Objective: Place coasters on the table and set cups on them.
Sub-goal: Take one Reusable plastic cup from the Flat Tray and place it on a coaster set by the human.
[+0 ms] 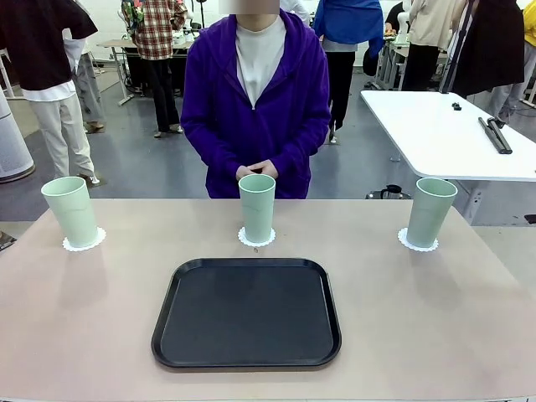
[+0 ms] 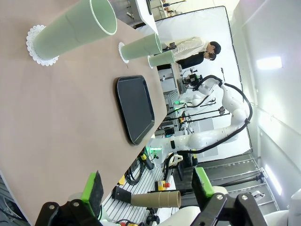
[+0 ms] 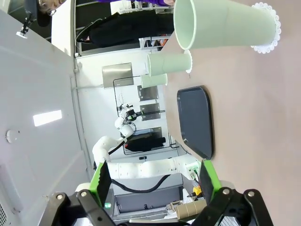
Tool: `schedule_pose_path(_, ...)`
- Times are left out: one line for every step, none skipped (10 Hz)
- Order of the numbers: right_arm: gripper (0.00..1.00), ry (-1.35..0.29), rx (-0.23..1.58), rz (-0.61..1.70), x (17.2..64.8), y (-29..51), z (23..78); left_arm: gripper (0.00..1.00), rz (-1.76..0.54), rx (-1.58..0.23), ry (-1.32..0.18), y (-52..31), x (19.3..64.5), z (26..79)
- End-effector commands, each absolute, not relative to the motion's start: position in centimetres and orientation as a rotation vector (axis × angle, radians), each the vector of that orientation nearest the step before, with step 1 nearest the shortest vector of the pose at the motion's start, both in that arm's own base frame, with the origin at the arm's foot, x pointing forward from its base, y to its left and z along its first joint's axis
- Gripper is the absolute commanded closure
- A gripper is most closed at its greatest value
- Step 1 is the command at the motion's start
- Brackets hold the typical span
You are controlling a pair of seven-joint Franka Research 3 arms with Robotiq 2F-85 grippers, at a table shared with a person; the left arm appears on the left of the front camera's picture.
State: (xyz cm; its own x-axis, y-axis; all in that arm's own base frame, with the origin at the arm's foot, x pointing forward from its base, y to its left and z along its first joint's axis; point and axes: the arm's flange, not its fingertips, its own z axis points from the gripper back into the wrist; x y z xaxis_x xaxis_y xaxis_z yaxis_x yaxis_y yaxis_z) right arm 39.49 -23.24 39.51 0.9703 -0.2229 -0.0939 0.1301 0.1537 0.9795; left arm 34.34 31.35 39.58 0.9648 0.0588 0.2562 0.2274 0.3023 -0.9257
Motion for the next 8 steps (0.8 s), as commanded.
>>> schedule_pose_path(0.00, -0.093, 1.395, -0.252, 39.12, -23.54, 40.05, 0.00, -0.113, -1.259, -0.266, 31.37, 34.21, 39.77)
schedule_pose_path(0.00, -0.093, 1.395, -0.252, 39.12, -23.54, 40.05, 0.00, -0.113, -1.259, -0.266, 31.37, 34.21, 39.77)
schedule_pose_path(0.00, -0.093, 1.395, -0.252, 39.12, -23.54, 40.05, 0.00, -0.113, -1.259, -0.266, 31.37, 34.21, 39.77)
schedule_pose_path(0.00, -0.093, 1.395, -0.252, 39.12, -23.54, 40.05, 0.00, -0.113, -1.259, -0.266, 31.37, 34.21, 39.77)
schedule_pose_path(0.00, -0.093, 1.395, -0.252, 39.12, -23.54, 40.05, 0.00, -0.113, -1.259, -0.266, 31.37, 34.21, 39.77)
schedule_pose_path(0.00, -0.093, 1.395, -0.252, 39.12, -23.54, 40.05, 0.00, -0.113, -1.259, -0.266, 31.37, 34.21, 39.77)
schedule_pose_path(0.00, -0.093, 1.395, -0.252, 39.12, -23.54, 40.05, 0.00, -0.113, -1.259, -0.266, 31.37, 34.21, 39.77)
schedule_pose_path(0.00, -0.093, 1.395, -0.252, 39.12, -23.54, 40.05, 0.00, -0.113, -1.259, -0.266, 31.37, 34.21, 39.77)
